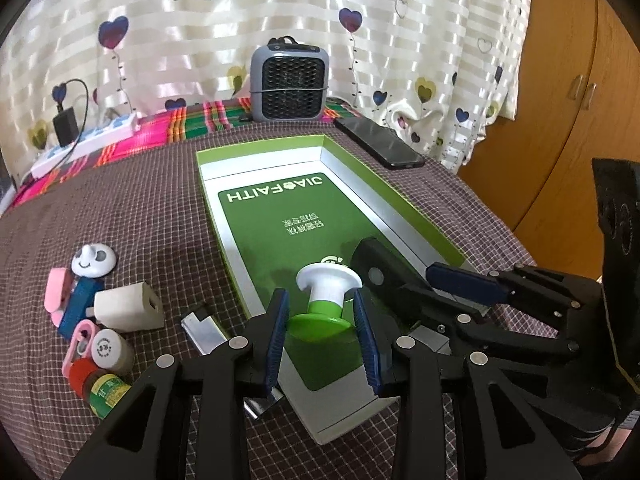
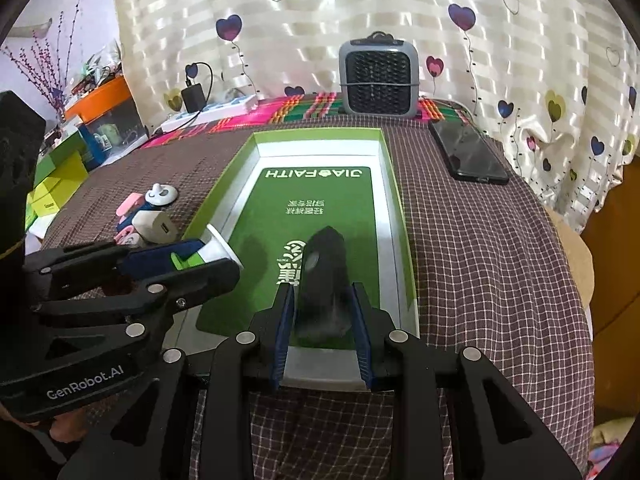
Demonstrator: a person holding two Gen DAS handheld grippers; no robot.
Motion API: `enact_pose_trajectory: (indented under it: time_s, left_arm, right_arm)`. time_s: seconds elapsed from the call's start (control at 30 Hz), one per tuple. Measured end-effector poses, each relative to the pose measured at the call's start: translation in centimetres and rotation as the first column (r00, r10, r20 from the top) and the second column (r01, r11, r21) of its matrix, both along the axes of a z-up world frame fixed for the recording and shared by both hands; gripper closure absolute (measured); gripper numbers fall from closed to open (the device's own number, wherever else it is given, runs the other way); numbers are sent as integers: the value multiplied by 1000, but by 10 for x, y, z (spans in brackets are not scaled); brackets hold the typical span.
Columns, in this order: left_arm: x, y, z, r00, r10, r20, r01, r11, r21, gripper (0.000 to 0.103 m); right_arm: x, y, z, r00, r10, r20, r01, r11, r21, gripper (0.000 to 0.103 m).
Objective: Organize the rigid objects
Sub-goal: 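Carry the plunger and black gadget over the green-lined white box with both grippers, then set the plunger in the box with the left gripper while the right gripper releases the gadget there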
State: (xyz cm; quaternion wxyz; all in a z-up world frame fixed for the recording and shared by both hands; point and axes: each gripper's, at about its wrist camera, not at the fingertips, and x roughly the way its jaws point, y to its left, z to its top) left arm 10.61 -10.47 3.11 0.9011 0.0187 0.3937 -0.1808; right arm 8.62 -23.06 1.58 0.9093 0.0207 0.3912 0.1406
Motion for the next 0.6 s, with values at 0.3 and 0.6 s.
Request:
enact_pose_trajectory:
  time_s: [0.3, 0.6]
  left_arm:
    - [-4, -6, 1, 1000, 7, 11, -7, 999, 31, 71]
    - [-14, -8, 11, 998, 21, 61, -24, 998, 52, 69]
  right_arm:
    - [-4, -5, 2, 999, -32, 17, 33, 999, -33, 72]
    - [-10, -9, 9, 999, -39, 37, 40, 999, -31, 67]
